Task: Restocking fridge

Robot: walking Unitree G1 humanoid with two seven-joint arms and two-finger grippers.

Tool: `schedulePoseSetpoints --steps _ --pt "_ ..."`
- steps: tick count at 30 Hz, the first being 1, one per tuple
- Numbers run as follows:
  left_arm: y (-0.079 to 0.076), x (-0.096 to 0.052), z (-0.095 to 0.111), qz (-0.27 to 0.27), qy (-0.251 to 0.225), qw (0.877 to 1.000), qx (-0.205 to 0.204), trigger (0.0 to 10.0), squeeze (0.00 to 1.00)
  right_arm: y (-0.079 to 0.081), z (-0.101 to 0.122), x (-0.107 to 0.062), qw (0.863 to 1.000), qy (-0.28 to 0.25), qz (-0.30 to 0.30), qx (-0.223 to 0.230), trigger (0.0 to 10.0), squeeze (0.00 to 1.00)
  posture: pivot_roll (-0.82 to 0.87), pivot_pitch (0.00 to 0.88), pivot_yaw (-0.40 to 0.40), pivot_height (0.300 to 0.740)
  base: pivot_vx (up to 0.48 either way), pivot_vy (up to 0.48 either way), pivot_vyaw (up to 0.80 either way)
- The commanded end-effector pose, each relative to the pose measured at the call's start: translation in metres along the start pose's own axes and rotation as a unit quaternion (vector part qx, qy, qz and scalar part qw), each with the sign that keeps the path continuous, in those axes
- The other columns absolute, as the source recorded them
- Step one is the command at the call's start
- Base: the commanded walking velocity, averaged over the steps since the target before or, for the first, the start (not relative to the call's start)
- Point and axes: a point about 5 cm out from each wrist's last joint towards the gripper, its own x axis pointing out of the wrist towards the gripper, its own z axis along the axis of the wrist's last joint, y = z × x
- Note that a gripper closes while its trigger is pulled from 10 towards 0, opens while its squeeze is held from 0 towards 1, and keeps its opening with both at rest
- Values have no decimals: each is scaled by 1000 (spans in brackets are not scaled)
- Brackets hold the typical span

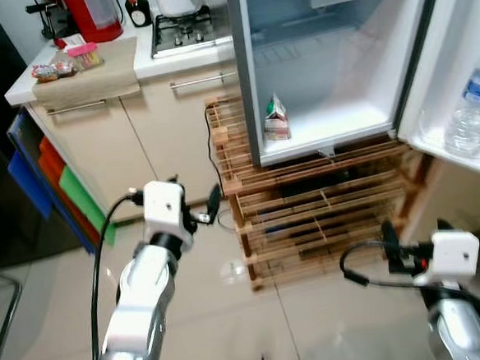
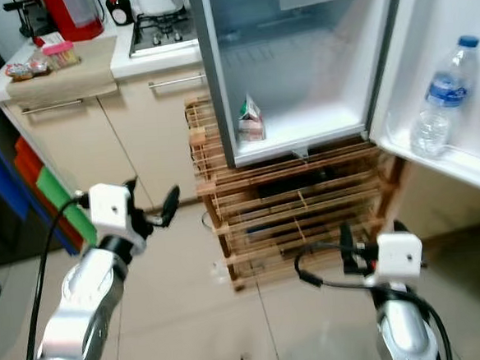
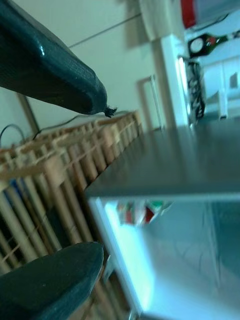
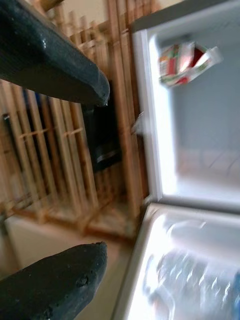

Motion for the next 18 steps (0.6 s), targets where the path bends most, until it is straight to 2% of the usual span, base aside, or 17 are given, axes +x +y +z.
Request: schedulePoseSetpoints --steps 1,3,10,15,18 --pt "16 -3 -4 25 13 1000 5 10000 0 11 3 4 1000 -7 18 6 10000 0 -141 0 97 740 461 0 -800" --pt "17 -1 -4 26 13 1000 4 10000 0 11 2 5 1000 -6 17 1 10000 0 -141 0 97 740 461 0 -800" --pt "19 2 -1 37 7 999 -11 10000 0 12 6 17 1000 -14 22 -11 10000 0 -143 2 101 740 461 0 0" --pt "19 2 0 39 5 999 -10 10000 0 13 8 19 1000 -16 25 -11 10000 0 -139 8 99 740 458 0 0" --pt "20 2 1 45 2 999 -11 10000 0 18 9 24 999 -13 40 -8 10000 0 -135 19 102 740 453 0 0"
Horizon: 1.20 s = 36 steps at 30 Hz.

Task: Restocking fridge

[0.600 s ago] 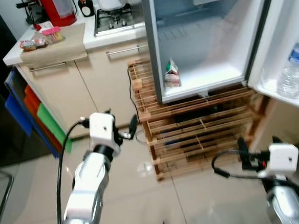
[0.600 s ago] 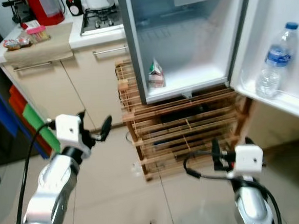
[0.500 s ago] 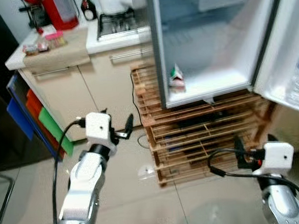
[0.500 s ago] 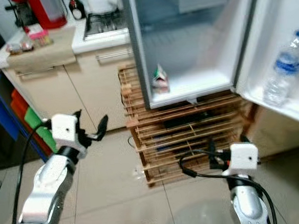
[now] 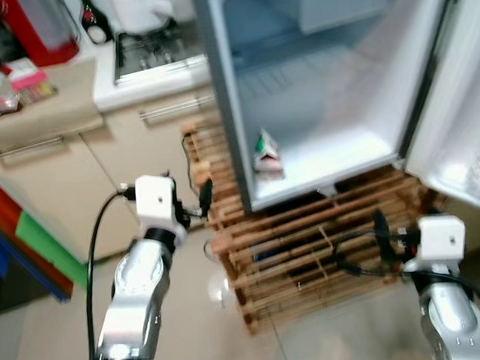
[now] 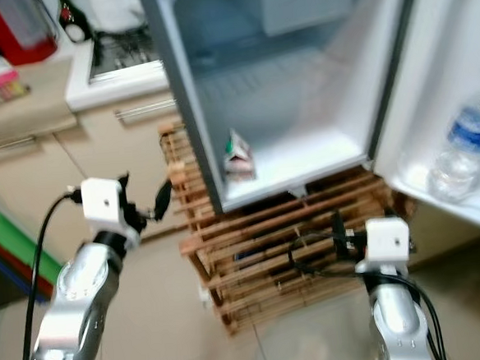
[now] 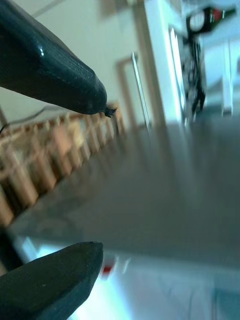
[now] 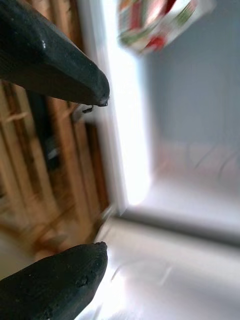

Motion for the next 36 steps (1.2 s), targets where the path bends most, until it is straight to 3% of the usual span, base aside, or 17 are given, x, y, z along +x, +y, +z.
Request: schedulePoseSetpoints --steps 1,7,13,16,19,21,25,30,36 --pt "13 -3 2 34 -2 999 2 10000 0 17 1 8 999 7 34 17 10000 0 -135 25 104 740 420 0 0" --pt "15 -5 10 45 -12 999 4 10000 0 32 4 19 996 22 79 31 10000 0 -122 51 97 740 140 0 0" --pt "21 -8 9 44 4 999 7 10000 0 38 -5 24 995 52 82 9 10000 0 -101 84 76 740 0 0 0" --pt "16 -8 7 14 12 1000 2 10000 0 38 -8 26 996 62 71 3 10000 0 -95 93 71 740 0 0 0" --pt "-3 -9 -1 -58 35 998 2 10000 0 40 -11 26 995 70 69 -17 10000 0 -82 124 54 740 0 0 0" --pt "-10 -9 -7 -63 43 997 -11 10000 0 41 -10 27 995 68 71 -31 10000 0 -91 136 48 740 0 0 0" --pt "-17 -12 -16 -55 51 997 -30 10000 0 36 -7 29 995 62 68 -44 10000 0 -112 151 38 740 0 0 0" --pt "-37 -18 -15 -84 54 993 -61 10000 0 15 5 39 996 46 24 -75 10000 0 -149 193 19 740 0 0 0" --pt "-25 -21 -6 -69 45 995 -53 10000 0 4 9 48 995 39 -10 -86 10000 0 -140 234 15 740 0 0 0"
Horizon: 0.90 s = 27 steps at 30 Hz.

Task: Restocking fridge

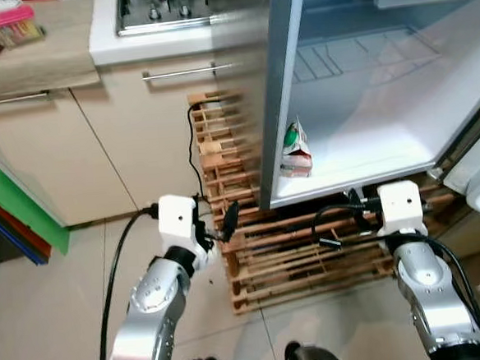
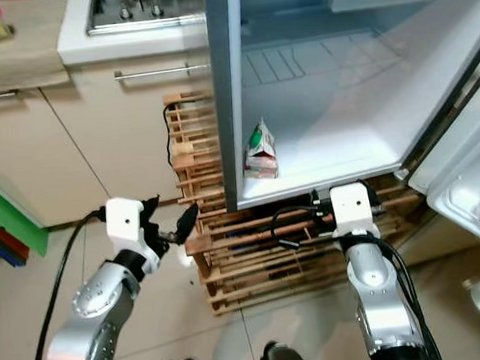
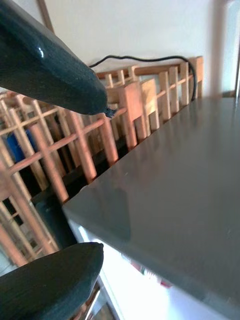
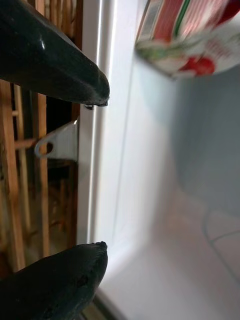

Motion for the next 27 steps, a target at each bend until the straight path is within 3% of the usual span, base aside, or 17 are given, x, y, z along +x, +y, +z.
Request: schedulePoseSetpoints --steps 1,7,17,27 --pt "10 -5 8 16 -6 1000 4 10000 0 -9 -2 6 1000 10 -22 -3 10000 0 -134 244 13 740 0 0 0" --pt "13 -6 16 24 -16 1000 11 10000 0 -6 1 11 1000 6 -13 5 10000 0 -120 258 6 740 0 0 0" --pt "10 -12 24 26 -18 999 12 10000 0 18 -1 11 998 23 32 51 10000 0 -110 263 -6 740 0 0 0" --pt "7 -15 23 35 -18 999 6 10000 0 4 3 30 1000 17 6 -14 10000 0 -106 267 -33 740 0 0 0"
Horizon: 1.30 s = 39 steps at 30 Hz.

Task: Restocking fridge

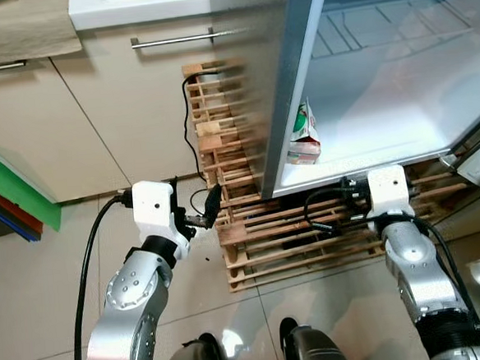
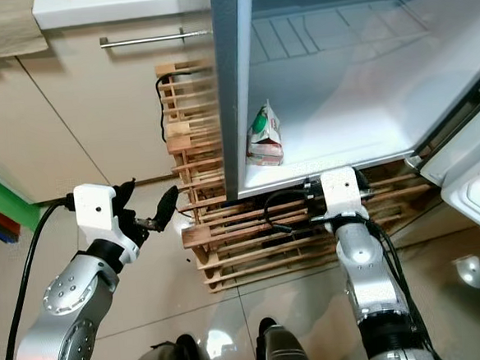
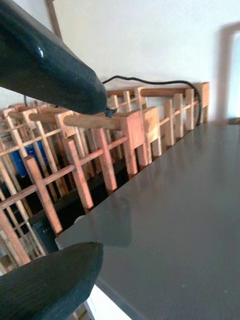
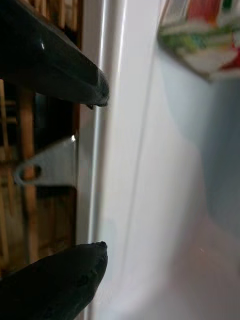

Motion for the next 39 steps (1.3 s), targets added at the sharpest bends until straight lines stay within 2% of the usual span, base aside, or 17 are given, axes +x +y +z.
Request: schedulePoseSetpoints --steps 1,4,9,11,17,23,25,26,27,28,31,33,37,39 --pt "-1 -4 -3 6 8 1000 -4 10000 0 -4 -7 0 1000 12 -5 -12 10000 0 -105 269 -36 740 0 0 0" --pt "-2 -5 -3 8 8 1000 -5 10000 0 -6 -7 2 1000 12 -8 -14 10000 0 -104 272 -43 740 0 0 0" --pt "-5 -9 -5 14 12 1000 -9 10000 0 -8 2 16 1000 1 -10 -8 10000 0 -101 277 -56 740 0 0 0" --pt "-5 -11 -6 18 13 1000 -11 10000 0 -7 10 24 1000 -8 -6 7 10000 0 -103 282 -59 740 0 0 0" --pt "-7 -10 -6 19 12 1000 -11 10000 0 -3 17 34 999 -8 -2 32 10000 0 -99 285 -63 740 0 0 0" --pt "-6 -10 -3 28 7 1000 -10 10000 0 -7 21 41 1000 -12 -2 28 10000 0 -91 293 -75 740 0 0 0" --pt "-19 -13 -8 -15 16 1000 -8 10000 0 -8 25 46 999 -16 -4 30 10000 0 -91 299 -81 740 0 0 0" --pt "-19 -13 -8 -15 16 1000 -8 10000 0 -8 25 46 999 -16 -4 30 10000 0 -91 299 -81 740 0 0 0" --pt "-33 -16 -12 -67 25 997 6 10000 0 -7 27 48 999 -18 -3 30 10000 0 -92 303 -82 740 0 0 0" --pt "-39 -17 -14 -87 29 996 13 10000 0 -6 29 49 999 -19 -1 29 10000 0 -92 304 -82 740 0 0 0" --pt "-51 -19 -19 -124 39 991 20 10000 0 -2 32 51 999 -26 4 28 10000 0 -93 307 -79 740 0 0 0" --pt "-59 -20 -20 -156 47 987 8 10000 0 0 34 52 999 -30 6 25 10000 0 -94 309 -77 740 0 0 0" --pt "-68 -18 -12 -163 29 986 8 10000 0 2 38 54 999 -37 6 12 10000 0 -89 315 -78 740 0 0 0" --pt "-71 -18 -9 -168 22 986 8 10000 0 3 40 56 999 -43 6 -9 10000 0 -84 324 -82 740 0 0 0"
